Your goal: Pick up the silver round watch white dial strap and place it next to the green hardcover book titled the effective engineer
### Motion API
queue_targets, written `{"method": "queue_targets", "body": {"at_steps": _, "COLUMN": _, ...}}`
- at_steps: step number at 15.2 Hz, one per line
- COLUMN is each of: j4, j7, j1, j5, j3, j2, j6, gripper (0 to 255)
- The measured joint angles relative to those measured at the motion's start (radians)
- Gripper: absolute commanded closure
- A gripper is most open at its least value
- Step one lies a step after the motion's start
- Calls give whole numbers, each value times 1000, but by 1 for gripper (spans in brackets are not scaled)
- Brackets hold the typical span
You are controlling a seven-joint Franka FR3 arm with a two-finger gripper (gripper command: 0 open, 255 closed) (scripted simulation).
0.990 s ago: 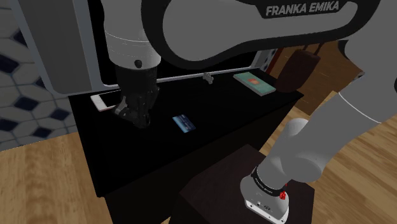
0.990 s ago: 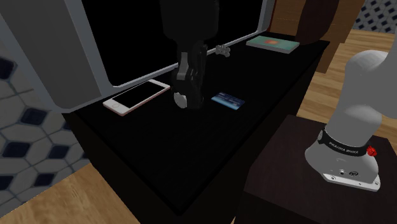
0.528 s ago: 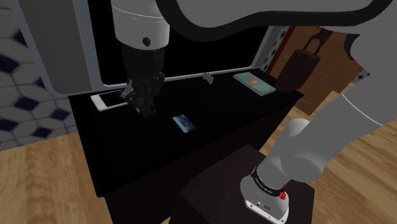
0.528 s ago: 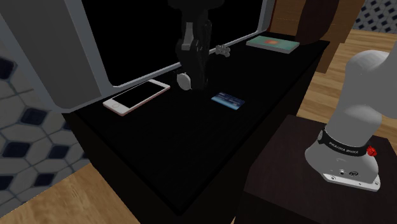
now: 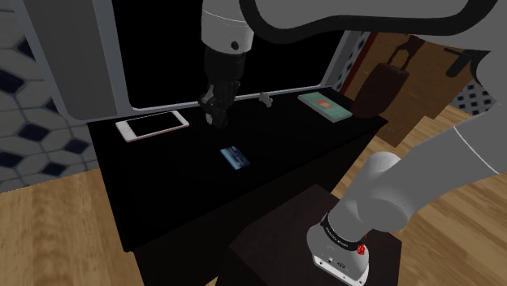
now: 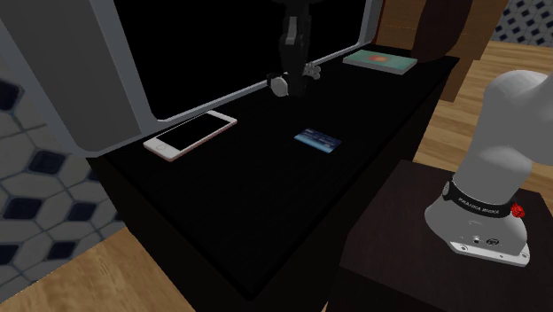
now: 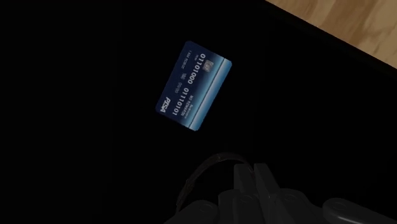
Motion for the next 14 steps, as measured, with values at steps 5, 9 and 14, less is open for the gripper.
{"method": "queue_targets", "body": {"at_steps": 5, "j4": -72, "j7": -134, "j1": -37, "j5": -18, "j3": -99, "j2": -68, "j6": 3, "gripper": 255}}
{"method": "queue_targets", "body": {"at_steps": 9, "j4": -103, "j7": -225, "j1": -67, "j5": -41, "j3": -167, "j2": -98, "j6": 4, "gripper": 255}}
{"method": "queue_targets", "body": {"at_steps": 14, "j4": -122, "j7": -351, "j1": -114, "j5": -83, "j3": -263, "j2": -105, "j6": 15, "gripper": 255}}
